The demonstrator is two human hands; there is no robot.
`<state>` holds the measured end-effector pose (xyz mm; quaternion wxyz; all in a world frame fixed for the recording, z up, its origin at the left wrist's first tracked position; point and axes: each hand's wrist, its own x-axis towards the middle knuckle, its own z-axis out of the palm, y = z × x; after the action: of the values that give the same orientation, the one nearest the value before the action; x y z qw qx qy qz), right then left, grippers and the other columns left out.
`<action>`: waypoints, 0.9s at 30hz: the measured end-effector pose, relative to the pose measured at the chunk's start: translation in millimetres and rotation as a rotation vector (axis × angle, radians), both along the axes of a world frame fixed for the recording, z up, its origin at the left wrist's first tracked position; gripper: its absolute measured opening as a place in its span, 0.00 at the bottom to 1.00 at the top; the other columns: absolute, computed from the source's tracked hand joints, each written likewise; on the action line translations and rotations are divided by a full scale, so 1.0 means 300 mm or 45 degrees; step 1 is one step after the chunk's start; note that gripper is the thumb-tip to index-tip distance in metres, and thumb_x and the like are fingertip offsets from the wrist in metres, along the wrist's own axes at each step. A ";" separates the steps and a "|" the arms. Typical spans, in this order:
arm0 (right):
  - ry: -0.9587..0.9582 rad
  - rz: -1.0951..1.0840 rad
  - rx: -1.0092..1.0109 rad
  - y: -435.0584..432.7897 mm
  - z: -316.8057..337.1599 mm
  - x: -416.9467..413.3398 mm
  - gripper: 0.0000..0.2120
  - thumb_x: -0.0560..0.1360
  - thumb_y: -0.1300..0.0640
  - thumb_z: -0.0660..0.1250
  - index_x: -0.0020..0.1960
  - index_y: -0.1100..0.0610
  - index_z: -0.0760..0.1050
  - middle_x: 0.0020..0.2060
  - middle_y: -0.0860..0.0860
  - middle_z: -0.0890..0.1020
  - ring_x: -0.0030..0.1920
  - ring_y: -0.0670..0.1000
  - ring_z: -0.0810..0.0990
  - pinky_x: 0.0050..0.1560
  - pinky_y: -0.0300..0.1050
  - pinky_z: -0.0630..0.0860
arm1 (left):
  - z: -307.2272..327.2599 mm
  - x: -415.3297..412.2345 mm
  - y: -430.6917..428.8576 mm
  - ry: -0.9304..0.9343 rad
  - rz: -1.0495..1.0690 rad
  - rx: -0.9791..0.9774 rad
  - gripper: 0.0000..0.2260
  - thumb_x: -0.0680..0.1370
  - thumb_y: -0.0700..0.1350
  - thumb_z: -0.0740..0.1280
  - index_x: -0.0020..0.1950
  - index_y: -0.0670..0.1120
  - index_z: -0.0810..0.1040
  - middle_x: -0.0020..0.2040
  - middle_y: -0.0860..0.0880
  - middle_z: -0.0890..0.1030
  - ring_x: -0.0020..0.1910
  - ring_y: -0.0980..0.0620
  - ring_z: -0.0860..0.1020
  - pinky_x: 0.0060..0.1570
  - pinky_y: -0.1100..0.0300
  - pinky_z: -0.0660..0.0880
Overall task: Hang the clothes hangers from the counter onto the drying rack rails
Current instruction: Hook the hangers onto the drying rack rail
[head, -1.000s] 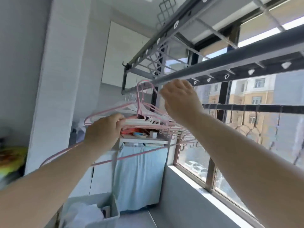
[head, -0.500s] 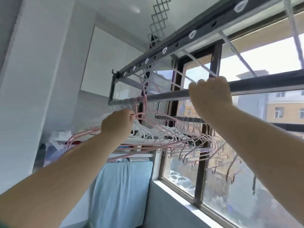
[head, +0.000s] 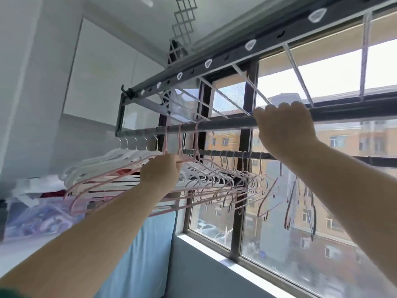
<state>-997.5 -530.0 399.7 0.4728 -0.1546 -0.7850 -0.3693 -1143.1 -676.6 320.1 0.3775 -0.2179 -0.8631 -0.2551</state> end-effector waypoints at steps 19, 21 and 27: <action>0.130 0.378 0.053 0.223 -0.281 0.381 0.13 0.57 0.68 0.77 0.40 0.63 0.79 0.36 0.57 0.82 0.36 0.58 0.82 0.38 0.50 0.80 | -0.274 0.421 0.089 -0.046 -0.890 0.333 0.13 0.76 0.42 0.64 0.38 0.60 0.72 0.37 0.64 0.75 0.38 0.63 0.75 0.35 0.74 0.66; 0.103 0.345 -0.049 0.290 -0.354 0.536 0.13 0.57 0.68 0.76 0.40 0.63 0.80 0.33 0.56 0.82 0.33 0.57 0.82 0.33 0.49 0.80 | -0.326 0.521 0.159 -0.173 -0.975 0.299 0.15 0.77 0.41 0.63 0.37 0.61 0.70 0.35 0.63 0.76 0.37 0.60 0.76 0.33 0.72 0.67; 0.205 -0.017 -0.392 0.461 -0.601 1.176 0.11 0.65 0.58 0.59 0.38 0.56 0.80 0.29 0.48 0.81 0.28 0.50 0.80 0.23 0.35 0.72 | -0.515 0.972 0.520 -0.613 -1.407 0.308 0.17 0.75 0.40 0.67 0.31 0.59 0.77 0.26 0.64 0.79 0.25 0.62 0.74 0.22 0.72 0.65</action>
<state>-644.8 -391.6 219.5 0.5025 -0.2595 -0.7908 -0.2341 -851.4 -520.6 165.5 0.0059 -0.5250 -0.6485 -0.5511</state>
